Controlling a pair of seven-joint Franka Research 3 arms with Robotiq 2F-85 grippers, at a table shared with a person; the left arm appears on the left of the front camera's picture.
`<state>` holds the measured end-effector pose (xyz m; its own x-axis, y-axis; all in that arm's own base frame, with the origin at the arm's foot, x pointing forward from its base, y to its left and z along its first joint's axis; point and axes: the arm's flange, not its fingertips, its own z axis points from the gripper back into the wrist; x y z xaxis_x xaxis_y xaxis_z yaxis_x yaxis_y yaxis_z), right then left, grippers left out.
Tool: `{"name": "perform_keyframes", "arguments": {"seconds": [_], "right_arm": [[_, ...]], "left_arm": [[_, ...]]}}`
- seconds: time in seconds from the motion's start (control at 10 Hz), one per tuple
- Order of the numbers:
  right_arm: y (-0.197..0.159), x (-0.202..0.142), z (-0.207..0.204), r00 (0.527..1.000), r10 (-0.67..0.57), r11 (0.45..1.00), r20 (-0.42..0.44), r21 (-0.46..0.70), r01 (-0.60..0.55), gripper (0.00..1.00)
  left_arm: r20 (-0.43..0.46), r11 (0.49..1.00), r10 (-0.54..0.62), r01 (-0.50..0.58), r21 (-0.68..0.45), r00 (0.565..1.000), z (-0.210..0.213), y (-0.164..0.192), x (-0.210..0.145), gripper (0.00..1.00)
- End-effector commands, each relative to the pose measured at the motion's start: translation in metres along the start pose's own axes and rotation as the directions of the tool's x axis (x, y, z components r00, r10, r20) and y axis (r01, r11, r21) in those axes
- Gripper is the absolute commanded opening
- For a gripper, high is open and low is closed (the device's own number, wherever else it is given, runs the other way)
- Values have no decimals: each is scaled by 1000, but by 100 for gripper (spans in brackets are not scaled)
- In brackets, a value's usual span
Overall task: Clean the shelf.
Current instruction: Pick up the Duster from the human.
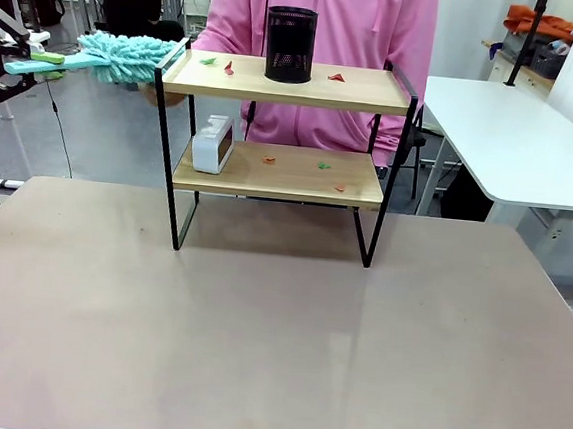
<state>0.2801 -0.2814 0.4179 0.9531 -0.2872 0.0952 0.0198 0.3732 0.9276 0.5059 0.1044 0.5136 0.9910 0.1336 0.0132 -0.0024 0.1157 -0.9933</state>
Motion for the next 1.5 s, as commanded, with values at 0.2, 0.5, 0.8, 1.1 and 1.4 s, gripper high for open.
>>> {"name": "perform_keyframes", "arguments": {"seconds": [0.2, 0.5, 0.8, 1.1, 1.4], "right_arm": [[0, -1, 2, 1000, 30, 1000, -8, 2, -30, 100], [0, -1, 2, 1000, 30, 1000, -8, 2, -30, 100], [0, -1, 2, 1000, 30, 1000, -8, 2, -30, 100], [0, -1, 2, 1000, 30, 1000, -8, 2, -30, 100], [0, -1, 2, 1000, 30, 1000, -8, 2, -30, 100]], "left_arm": [[40, 964, -264, 265, -19, 964, 93, -41, -86, 0], [-7, 909, -336, 326, 259, 942, 134, -15, -171, 0], [-97, 851, -306, 318, 417, 947, 126, 15, -210, 0], [-250, 775, -309, 395, 493, 918, 107, 40, -215, 0], [-204, 822, -259, 326, 467, 944, 114, 36, -213, 0]]}}
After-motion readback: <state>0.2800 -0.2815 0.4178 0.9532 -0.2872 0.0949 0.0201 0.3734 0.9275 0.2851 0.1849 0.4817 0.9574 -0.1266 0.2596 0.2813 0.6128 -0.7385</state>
